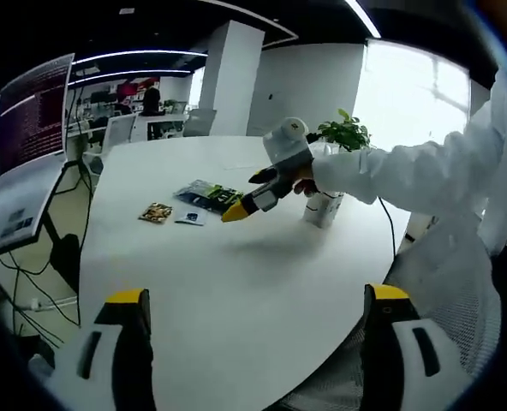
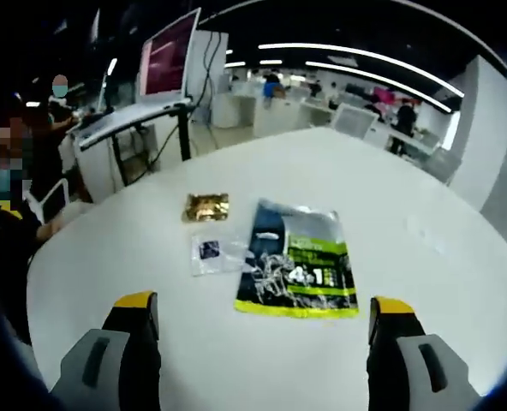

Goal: Arrange the skincare products in the storage area until every visible bottle or jar stands upright without overlapping.

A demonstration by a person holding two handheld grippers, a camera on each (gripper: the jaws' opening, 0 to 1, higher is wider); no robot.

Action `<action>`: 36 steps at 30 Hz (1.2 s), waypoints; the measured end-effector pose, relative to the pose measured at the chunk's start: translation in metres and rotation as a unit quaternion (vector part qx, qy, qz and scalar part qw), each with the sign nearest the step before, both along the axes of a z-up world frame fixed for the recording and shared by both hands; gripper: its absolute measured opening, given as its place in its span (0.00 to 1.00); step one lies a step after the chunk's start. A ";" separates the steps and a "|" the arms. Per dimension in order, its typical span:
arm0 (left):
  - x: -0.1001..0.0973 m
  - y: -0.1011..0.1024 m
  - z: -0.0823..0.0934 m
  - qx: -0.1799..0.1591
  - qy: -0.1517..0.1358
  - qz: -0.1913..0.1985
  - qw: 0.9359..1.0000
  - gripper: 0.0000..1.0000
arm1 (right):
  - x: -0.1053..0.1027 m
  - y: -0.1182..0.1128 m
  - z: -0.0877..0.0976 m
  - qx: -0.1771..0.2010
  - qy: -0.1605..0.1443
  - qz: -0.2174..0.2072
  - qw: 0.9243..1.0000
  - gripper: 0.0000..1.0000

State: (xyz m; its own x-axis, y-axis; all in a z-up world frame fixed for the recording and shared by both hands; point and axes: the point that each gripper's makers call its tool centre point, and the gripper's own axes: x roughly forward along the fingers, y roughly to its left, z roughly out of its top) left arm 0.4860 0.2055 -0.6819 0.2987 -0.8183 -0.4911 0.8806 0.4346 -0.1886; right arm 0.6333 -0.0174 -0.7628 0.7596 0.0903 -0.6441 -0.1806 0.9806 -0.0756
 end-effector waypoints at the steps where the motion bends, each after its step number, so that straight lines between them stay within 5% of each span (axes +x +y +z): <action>1: 0.000 -0.001 0.000 -0.001 0.001 -0.001 1.000 0.99 | 0.003 -0.003 -0.002 0.004 0.001 -0.007 1.000 1.00; 7: 0.002 -0.003 0.000 -0.002 0.002 0.001 1.000 0.99 | 0.019 -0.023 -0.011 0.002 -0.012 -0.052 0.999 1.00; 20: 0.013 -0.011 0.000 -0.004 0.005 -0.002 1.000 0.99 | 0.032 -0.030 -0.034 -0.007 0.019 -0.040 0.999 1.00; 25: 0.014 -0.010 -0.001 -0.002 0.006 -0.004 1.000 0.99 | 0.039 -0.030 -0.037 0.023 0.014 -0.051 0.998 1.00; 36: 0.020 -0.014 -0.002 -0.011 0.006 0.004 1.000 0.97 | 0.058 -0.030 -0.036 0.024 -0.002 -0.047 0.999 1.00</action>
